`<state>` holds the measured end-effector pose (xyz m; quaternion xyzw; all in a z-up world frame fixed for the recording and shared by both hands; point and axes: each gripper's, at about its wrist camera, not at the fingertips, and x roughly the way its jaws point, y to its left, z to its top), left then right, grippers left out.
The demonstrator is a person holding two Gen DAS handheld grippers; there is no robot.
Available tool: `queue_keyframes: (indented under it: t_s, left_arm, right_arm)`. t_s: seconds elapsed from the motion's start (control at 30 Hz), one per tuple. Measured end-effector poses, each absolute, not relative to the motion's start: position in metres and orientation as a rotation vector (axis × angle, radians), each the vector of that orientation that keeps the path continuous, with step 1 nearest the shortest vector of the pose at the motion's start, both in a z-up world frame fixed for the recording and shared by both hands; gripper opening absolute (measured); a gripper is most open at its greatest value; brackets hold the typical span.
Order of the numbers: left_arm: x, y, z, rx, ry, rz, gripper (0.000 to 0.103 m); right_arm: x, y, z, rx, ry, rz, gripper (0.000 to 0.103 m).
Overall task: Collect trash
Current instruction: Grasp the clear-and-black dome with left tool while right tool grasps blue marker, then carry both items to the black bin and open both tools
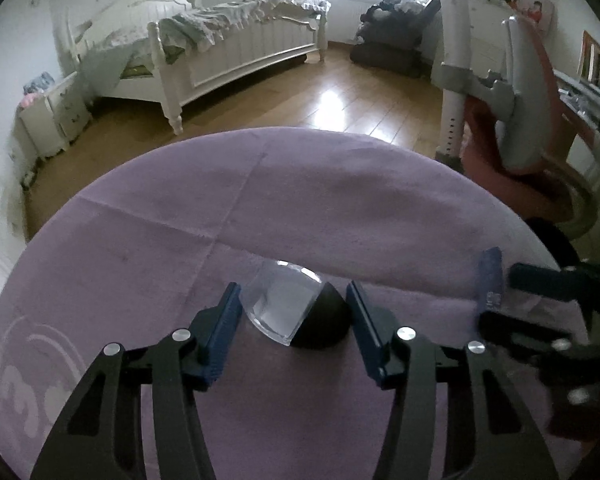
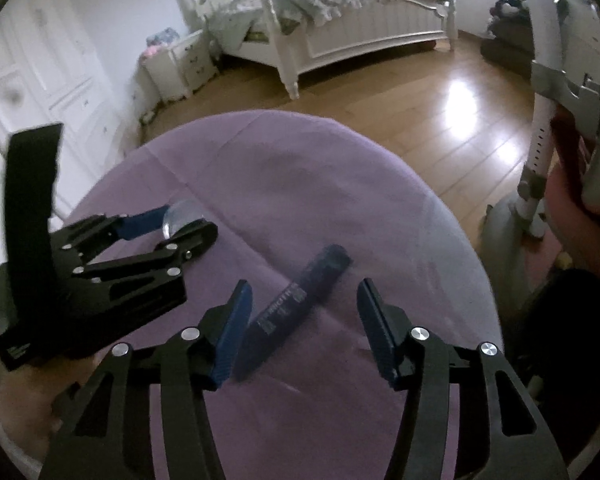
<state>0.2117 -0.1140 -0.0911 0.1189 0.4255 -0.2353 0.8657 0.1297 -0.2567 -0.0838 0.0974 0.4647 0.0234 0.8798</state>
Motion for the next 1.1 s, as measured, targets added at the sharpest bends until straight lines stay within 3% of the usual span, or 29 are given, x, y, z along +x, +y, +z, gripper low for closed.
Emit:
queue_keyframes:
  t_s: [0.2,0.33,0.67,1.1]
  left_arm:
    - [0.213,-0.092,-0.089,0.184,0.902,-0.496,0.053]
    - [0.205,-0.07,-0.083,0.124,0.892,-0.489,0.053]
    - [0.163,-0.063,-0.044,0.079,0.802,-0.536,0.053]
    - [0.096,-0.196,-0.013,0.114,0.731,-0.783,0.053]
  right_arm:
    - [0.152,-0.228,-0.098,0.07,0.996,0.026,0.04]
    - [0.157,-0.219,-0.1,0.029,0.985,0.029,0.018]
    - [0.119,-0.255,-0.081,0.245,0.817,0.102,0.013]
    - [-0.009,-0.411,-0.033,0.442,0.559,-0.13,0.013]
